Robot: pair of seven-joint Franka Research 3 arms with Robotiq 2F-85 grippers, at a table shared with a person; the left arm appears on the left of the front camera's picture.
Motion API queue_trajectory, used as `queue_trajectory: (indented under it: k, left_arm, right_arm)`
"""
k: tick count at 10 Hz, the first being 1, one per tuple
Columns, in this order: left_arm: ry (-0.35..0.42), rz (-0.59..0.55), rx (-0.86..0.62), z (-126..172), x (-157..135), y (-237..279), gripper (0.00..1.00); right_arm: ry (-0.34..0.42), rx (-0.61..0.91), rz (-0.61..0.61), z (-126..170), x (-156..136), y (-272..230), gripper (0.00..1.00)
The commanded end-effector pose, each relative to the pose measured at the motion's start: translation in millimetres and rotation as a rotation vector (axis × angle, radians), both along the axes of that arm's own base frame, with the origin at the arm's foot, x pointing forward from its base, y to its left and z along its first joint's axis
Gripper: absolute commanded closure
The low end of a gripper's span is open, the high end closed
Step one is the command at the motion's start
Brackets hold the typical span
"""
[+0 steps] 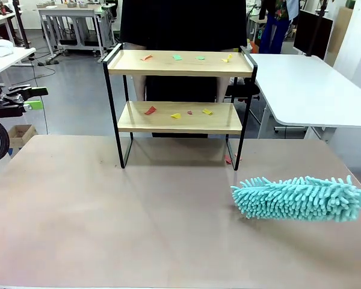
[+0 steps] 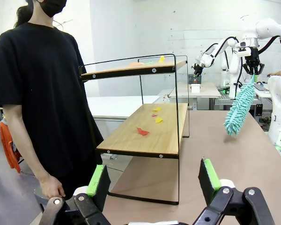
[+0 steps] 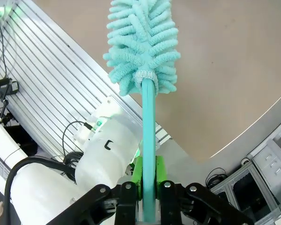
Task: Clean the shelf.
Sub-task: Clean the specific section of the Shelf indicated by the human with the Duster.
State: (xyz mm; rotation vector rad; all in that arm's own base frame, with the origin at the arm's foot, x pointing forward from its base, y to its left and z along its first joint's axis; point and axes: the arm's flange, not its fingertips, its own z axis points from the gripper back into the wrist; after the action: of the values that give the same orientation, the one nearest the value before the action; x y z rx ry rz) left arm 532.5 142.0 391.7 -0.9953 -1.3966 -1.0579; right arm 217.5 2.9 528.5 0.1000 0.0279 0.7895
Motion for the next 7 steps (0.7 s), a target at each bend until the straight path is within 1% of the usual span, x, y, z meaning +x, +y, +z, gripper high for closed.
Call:
queue_trajectory:
  k: [1,7]
  left_arm:
    - [-0.011,-0.003,0.005,2.0,-1.1,-0.5,0.00]
    - [-0.011,-0.003,0.005,2.0,-1.1,-0.5,0.00]
  right_arm:
    - [0.000,-0.004,-0.013,0.2,0.2,-0.6,0.87]
    - [0.000,-0.004,-0.013,0.2,0.2,-0.6,0.87]
